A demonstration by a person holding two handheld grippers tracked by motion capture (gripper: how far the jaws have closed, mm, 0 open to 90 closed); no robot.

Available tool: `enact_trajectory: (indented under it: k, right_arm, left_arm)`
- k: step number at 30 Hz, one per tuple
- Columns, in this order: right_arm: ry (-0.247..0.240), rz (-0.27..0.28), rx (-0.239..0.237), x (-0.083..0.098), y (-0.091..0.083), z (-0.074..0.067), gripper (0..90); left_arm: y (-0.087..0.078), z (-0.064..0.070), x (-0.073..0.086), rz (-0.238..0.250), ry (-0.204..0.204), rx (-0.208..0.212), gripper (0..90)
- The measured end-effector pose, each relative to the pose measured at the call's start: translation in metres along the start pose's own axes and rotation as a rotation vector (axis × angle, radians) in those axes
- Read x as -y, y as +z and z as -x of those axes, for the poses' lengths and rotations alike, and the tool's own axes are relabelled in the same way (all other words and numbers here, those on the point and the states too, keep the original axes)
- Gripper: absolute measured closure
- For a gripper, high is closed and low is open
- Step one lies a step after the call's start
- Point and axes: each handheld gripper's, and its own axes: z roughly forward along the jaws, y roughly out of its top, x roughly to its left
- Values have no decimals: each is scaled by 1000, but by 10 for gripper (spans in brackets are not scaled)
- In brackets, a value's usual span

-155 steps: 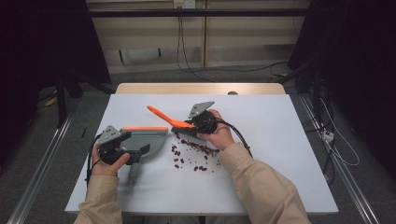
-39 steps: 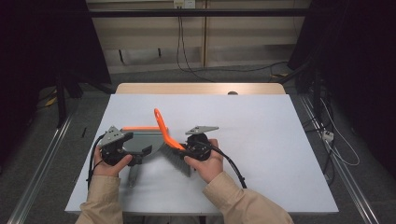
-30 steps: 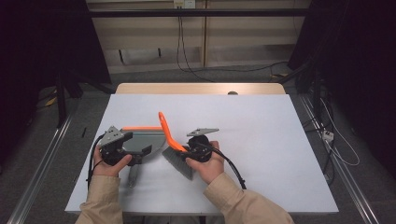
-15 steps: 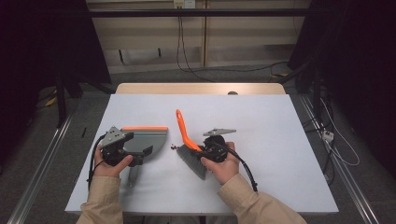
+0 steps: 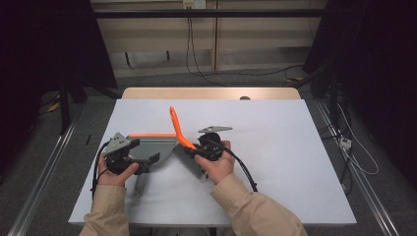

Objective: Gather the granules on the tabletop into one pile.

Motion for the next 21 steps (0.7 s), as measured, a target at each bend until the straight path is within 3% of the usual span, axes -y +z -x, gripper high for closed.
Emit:
enact_trajectory:
  k: [4,6,15,21]
  right_arm:
    - [-4,2,43,-1,14,2,708]
    - [21,-11,48,-2,14,7,706]
    - [80,-10,75,10,-9,28,702]
    - [84,-4,95,17,-23,37,701]
  left_arm:
    - [0,-1,0,-1,1,1,46]
    - [0,-2,0,0,-1,-2,46]
    - [1,1,0,-6,9,0,46]
    - [1,2,0,-6,5,-1,46]
